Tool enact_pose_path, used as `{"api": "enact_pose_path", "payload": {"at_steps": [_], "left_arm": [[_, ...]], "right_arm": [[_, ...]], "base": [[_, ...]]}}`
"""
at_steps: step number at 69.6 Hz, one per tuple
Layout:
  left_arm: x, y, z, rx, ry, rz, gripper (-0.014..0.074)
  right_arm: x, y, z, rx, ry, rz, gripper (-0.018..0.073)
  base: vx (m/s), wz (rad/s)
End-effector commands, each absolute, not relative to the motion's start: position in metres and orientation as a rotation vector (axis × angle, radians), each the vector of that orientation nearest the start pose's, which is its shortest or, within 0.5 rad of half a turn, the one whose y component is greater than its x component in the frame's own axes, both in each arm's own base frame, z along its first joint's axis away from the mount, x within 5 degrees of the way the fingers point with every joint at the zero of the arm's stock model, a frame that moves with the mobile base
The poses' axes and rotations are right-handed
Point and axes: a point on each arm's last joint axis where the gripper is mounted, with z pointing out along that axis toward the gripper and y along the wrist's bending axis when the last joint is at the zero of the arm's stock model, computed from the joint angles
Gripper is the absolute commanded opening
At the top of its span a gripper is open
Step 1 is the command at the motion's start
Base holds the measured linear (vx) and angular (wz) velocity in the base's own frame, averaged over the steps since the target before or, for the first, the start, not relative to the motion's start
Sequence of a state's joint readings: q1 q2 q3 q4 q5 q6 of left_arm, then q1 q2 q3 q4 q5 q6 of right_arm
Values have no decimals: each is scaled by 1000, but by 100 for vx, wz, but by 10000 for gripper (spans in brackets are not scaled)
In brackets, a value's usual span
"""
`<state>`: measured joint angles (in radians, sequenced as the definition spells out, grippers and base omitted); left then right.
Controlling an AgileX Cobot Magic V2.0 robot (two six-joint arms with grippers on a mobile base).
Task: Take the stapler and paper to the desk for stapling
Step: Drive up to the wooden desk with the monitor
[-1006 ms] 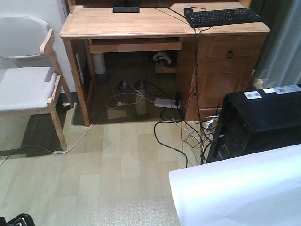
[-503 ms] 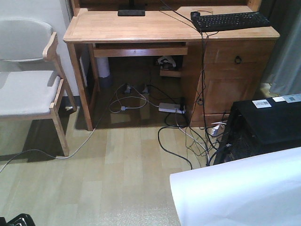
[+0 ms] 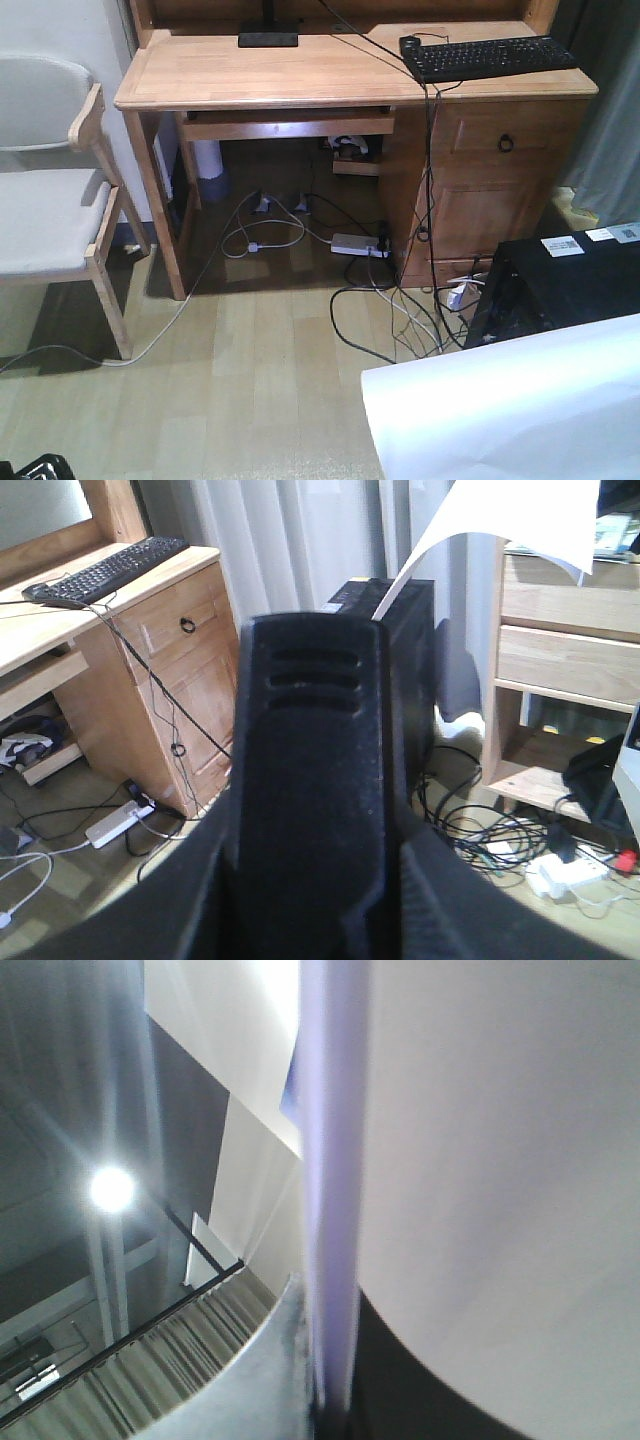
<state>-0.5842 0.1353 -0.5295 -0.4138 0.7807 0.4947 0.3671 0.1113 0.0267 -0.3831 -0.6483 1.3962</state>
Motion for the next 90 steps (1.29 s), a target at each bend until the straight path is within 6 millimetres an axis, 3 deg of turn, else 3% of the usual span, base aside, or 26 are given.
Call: {"api": "enact_pose_path", "payload": {"at_steps": [1, 90], "left_arm": [[5, -33, 331, 795, 1520, -566, -6], [5, -33, 331, 795, 1520, -566, -6]], "right_arm": [[38, 38, 251, 145, 1086, 1439, -10], [38, 38, 251, 145, 1086, 1439, -10]], "base": [[20, -4], [23, 6]]}}
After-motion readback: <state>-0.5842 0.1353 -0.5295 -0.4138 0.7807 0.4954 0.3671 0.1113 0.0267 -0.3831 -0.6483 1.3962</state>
